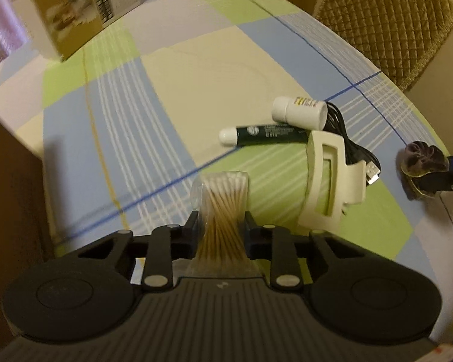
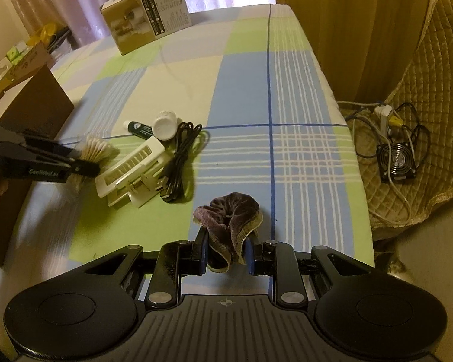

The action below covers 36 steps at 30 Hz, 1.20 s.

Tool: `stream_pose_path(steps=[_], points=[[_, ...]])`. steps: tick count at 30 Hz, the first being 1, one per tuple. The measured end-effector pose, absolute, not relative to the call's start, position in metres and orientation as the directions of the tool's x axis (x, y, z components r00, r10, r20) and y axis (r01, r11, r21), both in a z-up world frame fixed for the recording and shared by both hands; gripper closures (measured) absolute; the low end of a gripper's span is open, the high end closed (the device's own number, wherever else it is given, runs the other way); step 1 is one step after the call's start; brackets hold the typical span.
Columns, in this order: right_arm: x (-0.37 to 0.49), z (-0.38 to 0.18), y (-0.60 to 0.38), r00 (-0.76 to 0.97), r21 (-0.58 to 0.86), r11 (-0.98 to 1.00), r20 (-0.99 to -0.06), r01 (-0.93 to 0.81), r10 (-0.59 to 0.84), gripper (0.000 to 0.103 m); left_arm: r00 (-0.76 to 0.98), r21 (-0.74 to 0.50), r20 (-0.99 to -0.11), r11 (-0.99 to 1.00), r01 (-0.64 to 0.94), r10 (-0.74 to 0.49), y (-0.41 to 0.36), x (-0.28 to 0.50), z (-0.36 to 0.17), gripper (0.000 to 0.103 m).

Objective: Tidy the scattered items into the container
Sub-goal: 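Carry the scrunchie and cotton-swab bag over the cardboard box with both tools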

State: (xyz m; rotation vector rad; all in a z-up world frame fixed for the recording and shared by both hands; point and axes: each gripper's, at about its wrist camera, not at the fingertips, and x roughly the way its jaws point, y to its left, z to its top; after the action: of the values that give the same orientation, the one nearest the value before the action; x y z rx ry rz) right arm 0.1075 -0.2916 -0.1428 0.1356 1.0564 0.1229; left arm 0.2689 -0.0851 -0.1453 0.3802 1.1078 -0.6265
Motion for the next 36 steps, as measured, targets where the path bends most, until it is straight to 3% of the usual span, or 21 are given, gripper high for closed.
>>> stream_pose_path(steps=[14,36], points=[[0.095,-0.134,-0.27,0.472,0.186,0.975,-0.853,-0.122,0.222,0.082,0.236,-0.129,-0.923,0.823,0.554,-0.303,-0.054,0.2,-0.133,0.082],[0.049,-0.062,-0.162,0.412,0.203,0.843,-0.801,-0.497,0.435,0.082,0.369,-0.222,-0.815,0.829,0.514,-0.447,0.02,0.124,-0.03,0.082]])
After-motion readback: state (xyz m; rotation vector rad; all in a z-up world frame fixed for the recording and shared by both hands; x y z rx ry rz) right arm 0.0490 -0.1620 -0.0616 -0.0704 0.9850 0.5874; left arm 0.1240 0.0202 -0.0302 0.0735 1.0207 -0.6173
